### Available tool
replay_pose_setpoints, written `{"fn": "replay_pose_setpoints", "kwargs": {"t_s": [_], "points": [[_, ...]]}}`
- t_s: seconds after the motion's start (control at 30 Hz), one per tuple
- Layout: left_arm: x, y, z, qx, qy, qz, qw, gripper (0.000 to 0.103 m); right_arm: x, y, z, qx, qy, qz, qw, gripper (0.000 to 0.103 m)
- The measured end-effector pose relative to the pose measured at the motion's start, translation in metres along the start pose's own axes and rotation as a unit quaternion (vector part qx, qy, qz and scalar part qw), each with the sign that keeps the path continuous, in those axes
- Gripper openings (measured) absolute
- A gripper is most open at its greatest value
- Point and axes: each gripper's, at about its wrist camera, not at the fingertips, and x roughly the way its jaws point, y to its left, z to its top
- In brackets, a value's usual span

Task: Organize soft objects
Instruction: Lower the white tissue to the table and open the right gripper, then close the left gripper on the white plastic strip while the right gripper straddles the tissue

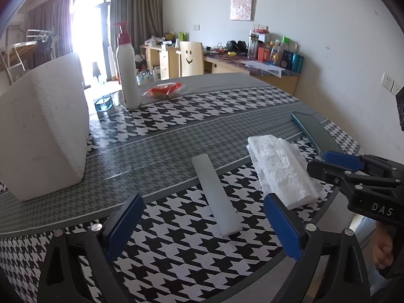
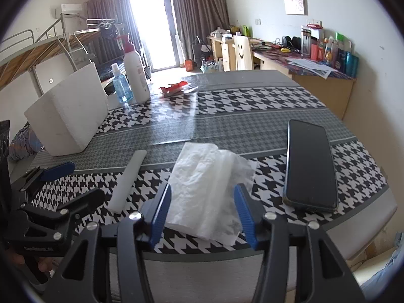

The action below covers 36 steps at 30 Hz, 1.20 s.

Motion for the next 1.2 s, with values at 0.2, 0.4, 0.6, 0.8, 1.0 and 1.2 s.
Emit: {"fn": "replay_pose_setpoints", "kwargs": {"t_s": [0.2, 0.4, 0.6, 0.8, 1.0, 1.2], "points": [[0.012, -0.004, 0.001, 0.005, 0.019, 0.006, 0.9998, 0.084, 0.002, -0.003, -0.002, 0.006, 0.001, 0.01, 1.0, 0.058], [0.021, -0.01, 0.001, 0.011, 0.034, 0.002, 0.9994, 0.071, 0.003, -0.005, -0.002, 0.008, 0.002, 0.011, 1.0, 0.058], [0.03, -0.015, 0.002, 0.014, 0.05, -0.004, 0.9986, 0.055, 0.004, -0.006, -0.004, 0.008, 0.004, 0.014, 1.0, 0.059], [0.036, -0.02, 0.001, 0.018, 0.059, -0.003, 0.9981, 0.042, 0.004, -0.004, -0.005, 0.005, 0.004, 0.018, 1.0, 0.059], [0.039, -0.022, 0.0, 0.019, 0.065, 0.002, 0.9977, 0.036, 0.003, -0.001, -0.007, -0.002, 0.001, 0.015, 1.0, 0.059], [0.04, -0.025, 0.0, 0.024, 0.063, 0.012, 0.9976, 0.031, 0.002, -0.001, -0.008, -0.001, 0.0, 0.016, 1.0, 0.059]]}}
